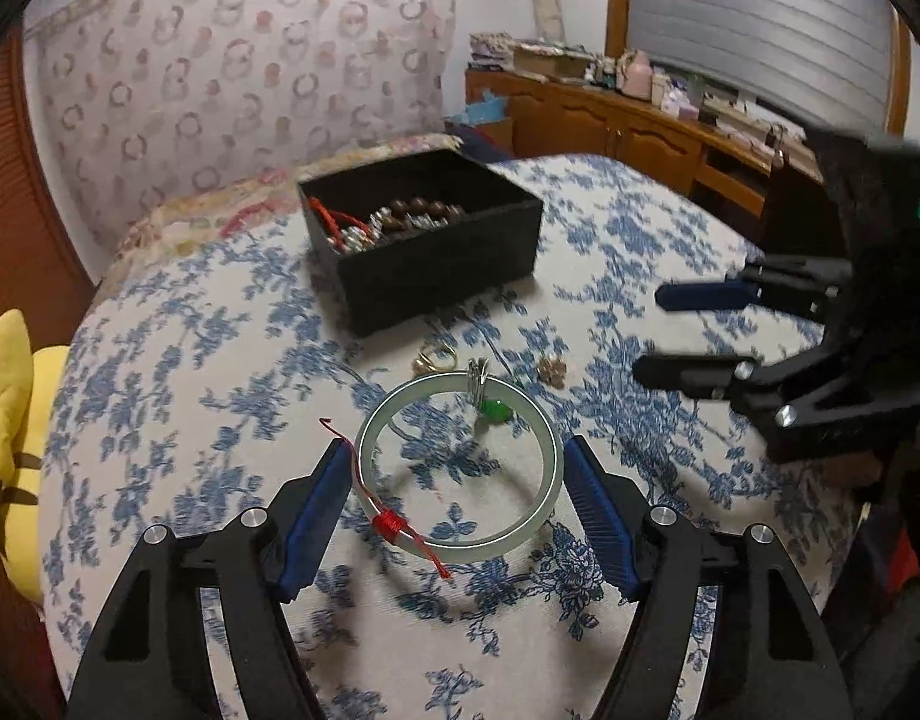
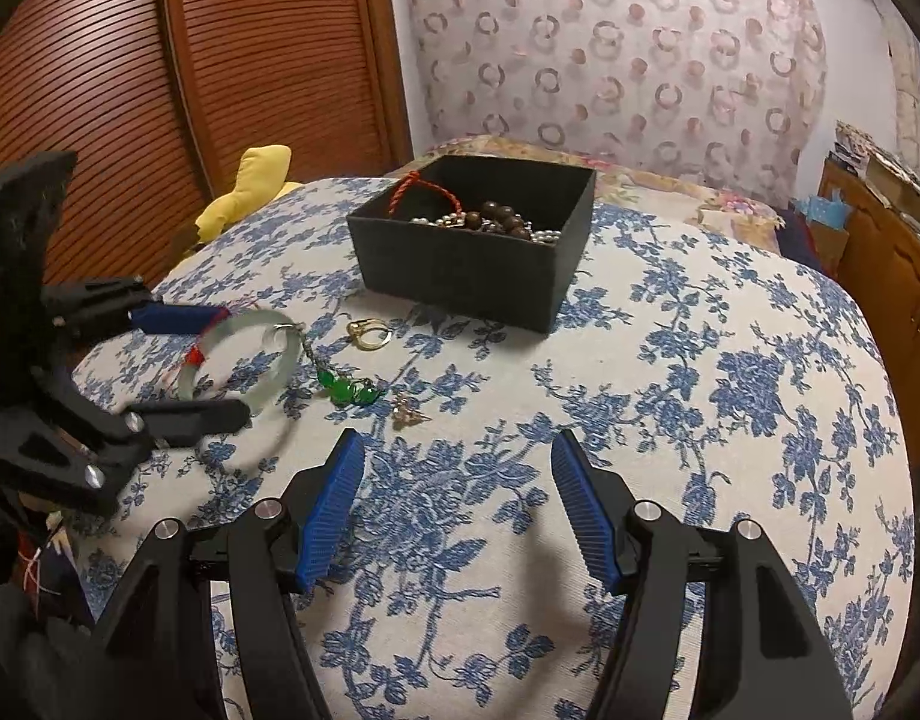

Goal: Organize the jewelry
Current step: 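Grasp the jade bangle with the left gripper while the right gripper grasps the green earrings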

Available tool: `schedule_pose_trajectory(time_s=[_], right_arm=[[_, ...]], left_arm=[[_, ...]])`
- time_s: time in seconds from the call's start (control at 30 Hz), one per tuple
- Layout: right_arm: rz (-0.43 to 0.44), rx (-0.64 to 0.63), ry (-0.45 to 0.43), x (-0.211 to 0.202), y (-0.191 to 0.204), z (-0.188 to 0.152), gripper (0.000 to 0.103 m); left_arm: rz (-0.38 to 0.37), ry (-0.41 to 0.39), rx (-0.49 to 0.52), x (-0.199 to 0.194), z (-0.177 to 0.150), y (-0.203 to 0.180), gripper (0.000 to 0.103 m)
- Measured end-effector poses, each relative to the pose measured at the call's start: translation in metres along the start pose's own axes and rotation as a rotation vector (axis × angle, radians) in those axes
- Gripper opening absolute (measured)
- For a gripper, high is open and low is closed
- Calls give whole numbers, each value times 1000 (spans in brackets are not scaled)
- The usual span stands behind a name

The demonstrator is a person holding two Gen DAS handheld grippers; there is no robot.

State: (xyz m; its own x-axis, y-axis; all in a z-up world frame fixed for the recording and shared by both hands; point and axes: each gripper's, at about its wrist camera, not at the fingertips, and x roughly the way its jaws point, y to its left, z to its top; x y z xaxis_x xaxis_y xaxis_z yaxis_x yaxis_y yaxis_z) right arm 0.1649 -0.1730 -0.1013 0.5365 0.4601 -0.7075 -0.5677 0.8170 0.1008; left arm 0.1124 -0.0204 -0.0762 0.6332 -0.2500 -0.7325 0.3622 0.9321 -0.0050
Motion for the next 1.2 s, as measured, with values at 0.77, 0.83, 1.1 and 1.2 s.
schedule_pose_trajectory(time_s=[0.77, 0.83, 1.1, 1.2], right_arm=[[122, -188, 89, 53, 56, 34, 31], [128, -201, 108, 58, 58, 36, 31], [127, -255, 161, 59, 66, 33, 30], [111, -296, 165, 58, 74, 26, 29]], left_arm=[[46, -56, -99, -32, -14, 45, 69], [45, -54, -103, -31, -16, 47, 69], [37, -55, -116, -30, -21, 50, 69], [38, -51, -119, -29, -22, 51, 69]])
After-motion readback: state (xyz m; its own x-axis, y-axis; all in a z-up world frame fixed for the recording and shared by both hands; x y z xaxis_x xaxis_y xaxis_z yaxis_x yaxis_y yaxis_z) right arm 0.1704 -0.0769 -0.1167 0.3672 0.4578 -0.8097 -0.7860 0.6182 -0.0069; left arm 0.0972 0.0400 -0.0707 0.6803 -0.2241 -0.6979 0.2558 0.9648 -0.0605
